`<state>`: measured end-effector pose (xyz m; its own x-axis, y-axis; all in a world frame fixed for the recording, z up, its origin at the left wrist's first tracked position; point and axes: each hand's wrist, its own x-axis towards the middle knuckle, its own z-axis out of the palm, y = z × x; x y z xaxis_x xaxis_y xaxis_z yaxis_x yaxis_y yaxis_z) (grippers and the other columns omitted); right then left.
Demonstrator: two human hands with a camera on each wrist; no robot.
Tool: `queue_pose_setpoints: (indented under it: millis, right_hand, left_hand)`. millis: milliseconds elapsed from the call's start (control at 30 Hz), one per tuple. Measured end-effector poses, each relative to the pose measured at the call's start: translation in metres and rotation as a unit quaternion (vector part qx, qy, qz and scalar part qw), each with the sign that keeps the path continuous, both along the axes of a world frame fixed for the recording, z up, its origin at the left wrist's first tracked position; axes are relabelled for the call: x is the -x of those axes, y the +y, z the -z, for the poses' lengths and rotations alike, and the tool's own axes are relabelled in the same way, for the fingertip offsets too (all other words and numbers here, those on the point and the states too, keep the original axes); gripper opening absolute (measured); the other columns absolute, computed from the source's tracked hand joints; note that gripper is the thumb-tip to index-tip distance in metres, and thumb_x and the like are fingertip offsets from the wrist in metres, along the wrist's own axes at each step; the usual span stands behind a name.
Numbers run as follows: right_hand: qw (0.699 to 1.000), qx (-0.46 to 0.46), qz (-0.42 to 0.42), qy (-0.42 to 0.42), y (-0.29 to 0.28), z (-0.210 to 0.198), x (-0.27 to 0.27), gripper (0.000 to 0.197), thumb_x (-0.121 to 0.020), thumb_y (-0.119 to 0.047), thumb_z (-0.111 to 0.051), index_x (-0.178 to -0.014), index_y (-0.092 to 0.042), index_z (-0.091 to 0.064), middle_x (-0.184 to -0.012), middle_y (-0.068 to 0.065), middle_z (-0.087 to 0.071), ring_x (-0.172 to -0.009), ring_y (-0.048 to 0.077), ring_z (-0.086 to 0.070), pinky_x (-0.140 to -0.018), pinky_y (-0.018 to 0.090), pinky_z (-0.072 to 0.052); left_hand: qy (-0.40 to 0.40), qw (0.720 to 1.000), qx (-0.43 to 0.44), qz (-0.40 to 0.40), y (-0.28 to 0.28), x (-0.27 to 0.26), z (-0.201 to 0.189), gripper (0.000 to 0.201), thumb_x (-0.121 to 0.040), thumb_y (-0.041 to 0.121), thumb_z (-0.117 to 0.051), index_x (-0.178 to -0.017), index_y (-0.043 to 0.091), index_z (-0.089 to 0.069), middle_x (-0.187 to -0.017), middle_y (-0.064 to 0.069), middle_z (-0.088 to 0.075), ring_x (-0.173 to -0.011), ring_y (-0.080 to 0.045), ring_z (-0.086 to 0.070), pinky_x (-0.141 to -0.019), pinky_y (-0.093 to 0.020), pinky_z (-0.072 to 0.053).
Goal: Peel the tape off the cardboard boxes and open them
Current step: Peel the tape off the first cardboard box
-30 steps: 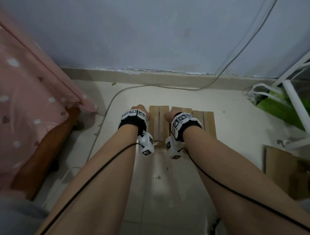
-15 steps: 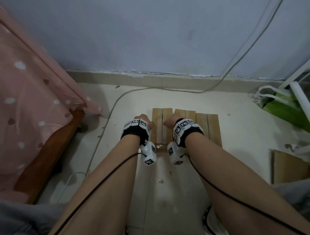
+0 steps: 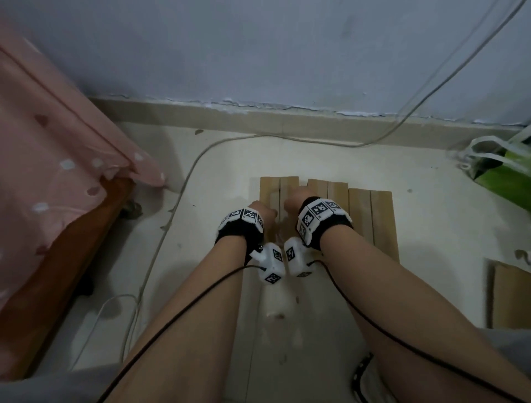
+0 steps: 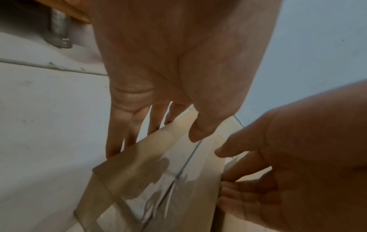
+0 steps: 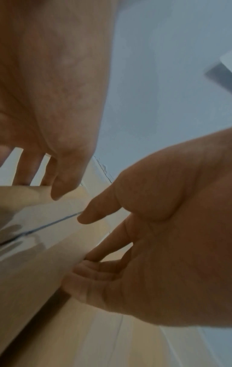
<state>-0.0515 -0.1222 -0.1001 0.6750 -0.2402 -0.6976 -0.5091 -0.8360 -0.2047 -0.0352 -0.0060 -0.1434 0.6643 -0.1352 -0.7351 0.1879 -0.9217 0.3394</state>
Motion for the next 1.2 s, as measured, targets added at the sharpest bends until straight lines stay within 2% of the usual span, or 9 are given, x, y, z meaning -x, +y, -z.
queue_pose_setpoints:
  millis: [67,133,300,533,633,767,900,1033,1200]
  right_hand:
    - [1.0,-0.01,-0.026,0.001,-0.002,0.002,0.005,0.029,-0.1,-0.019,-0.044,-0.122,-0.003,-0.054,-0.114,0.014,-0.054,-0.111,0.027,-0.056,-0.098,0.038,-0.046]
    - [1.0,-0.016,-0.023,0.011,-0.008,0.006,0.007,0.033,-0.094,-0.021,-0.056,-0.126,-0.013,-0.051,-0.133,0.008,-0.051,-0.123,0.028,-0.052,-0.104,0.039,-0.045]
    - [0.984,-0.12,0.117,-0.058,-0.018,-0.023,0.022,0.042,-0.098,-0.011,-0.05,-0.138,0.003,-0.046,-0.142,0.02,-0.048,-0.131,0.032,-0.047,-0.105,0.034,-0.042]
    - [0.946,-0.229,0.212,-0.09,-0.022,-0.027,0.042,0.047,-0.085,-0.015,-0.064,-0.128,0.0,-0.053,-0.118,0.017,-0.063,-0.102,0.032,-0.065,-0.09,0.045,-0.056]
    - [0.938,-0.26,0.194,-0.119,-0.016,-0.042,0.052,0.078,-0.075,-0.032,-0.075,-0.143,-0.012,-0.041,-0.132,0.004,-0.054,-0.113,0.028,-0.059,-0.095,0.044,-0.053]
    - [0.949,-0.291,0.089,-0.075,-0.002,-0.074,0.061,0.121,-0.056,-0.041,-0.087,-0.152,-0.043,-0.013,-0.145,0.003,-0.043,-0.118,0.029,-0.056,-0.092,0.047,-0.054]
    - [0.951,-0.291,0.075,-0.072,0.005,-0.088,0.079,0.1,-0.075,-0.017,-0.084,-0.151,-0.037,-0.024,-0.139,0.003,-0.04,-0.111,0.032,-0.056,-0.084,0.05,-0.058]
    - [0.929,-0.337,0.142,-0.053,0.008,-0.064,0.096,0.06,-0.084,-0.027,-0.076,-0.138,-0.023,-0.052,-0.127,0.014,-0.054,-0.095,0.035,-0.066,-0.078,0.05,-0.059]
    - [0.973,-0.201,0.072,-0.083,0.009,-0.034,0.102,0.042,-0.095,-0.044,-0.057,-0.12,-0.011,-0.065,-0.107,0.008,-0.067,-0.084,0.026,-0.067,-0.062,0.03,-0.055]
  left_hand:
    - [0.015,0.997,0.041,-0.069,0.001,0.012,-0.025,0.024,-0.09,0.025,-0.051,-0.083,0.003,-0.054,-0.093,-0.02,-0.063,-0.088,-0.033,-0.066,-0.09,-0.044,-0.054]
    - [0.006,0.991,0.074,-0.114,0.005,0.011,-0.022,0.025,-0.094,0.022,-0.049,-0.077,0.005,-0.047,-0.082,-0.013,-0.054,-0.091,-0.035,-0.064,-0.093,-0.046,-0.054]
    - [-0.003,0.98,0.134,-0.144,0.016,0.012,-0.031,0.04,-0.088,0.027,-0.057,-0.116,-0.002,-0.054,-0.111,-0.021,-0.061,-0.097,-0.041,-0.066,-0.089,-0.051,-0.056]
    - [-0.029,0.977,0.187,-0.097,0.034,0.016,-0.062,0.045,-0.073,0.032,-0.064,-0.103,-0.002,-0.066,-0.103,-0.019,-0.071,-0.093,-0.034,-0.07,-0.087,-0.047,-0.058]
    - [-0.044,0.971,0.21,-0.107,0.048,0.02,-0.081,0.046,-0.066,0.033,-0.068,-0.101,0.002,-0.067,-0.102,-0.015,-0.072,-0.095,-0.03,-0.07,-0.093,-0.045,-0.055]
    - [-0.039,0.98,0.19,-0.043,0.069,0.034,-0.115,0.068,-0.062,0.027,-0.087,-0.123,0.021,-0.059,-0.114,-0.006,-0.07,-0.108,-0.024,-0.064,-0.105,-0.042,-0.046]
    - [-0.068,0.978,0.187,-0.057,0.082,0.043,-0.125,0.089,-0.069,0.021,-0.088,-0.144,0.005,-0.043,-0.133,-0.008,-0.062,-0.124,-0.022,-0.057,-0.107,-0.032,-0.039]
    - [-0.084,0.99,0.11,0.013,0.077,0.048,-0.115,0.072,-0.08,0.035,-0.079,-0.14,0.009,-0.051,-0.134,-0.003,-0.061,-0.123,-0.021,-0.056,-0.107,-0.033,-0.041]
    - [0.014,0.991,0.118,0.063,0.072,0.058,-0.07,0.062,-0.08,-0.004,-0.073,-0.138,0.003,-0.052,-0.135,-0.01,-0.06,-0.124,-0.023,-0.057,-0.109,-0.039,-0.042]
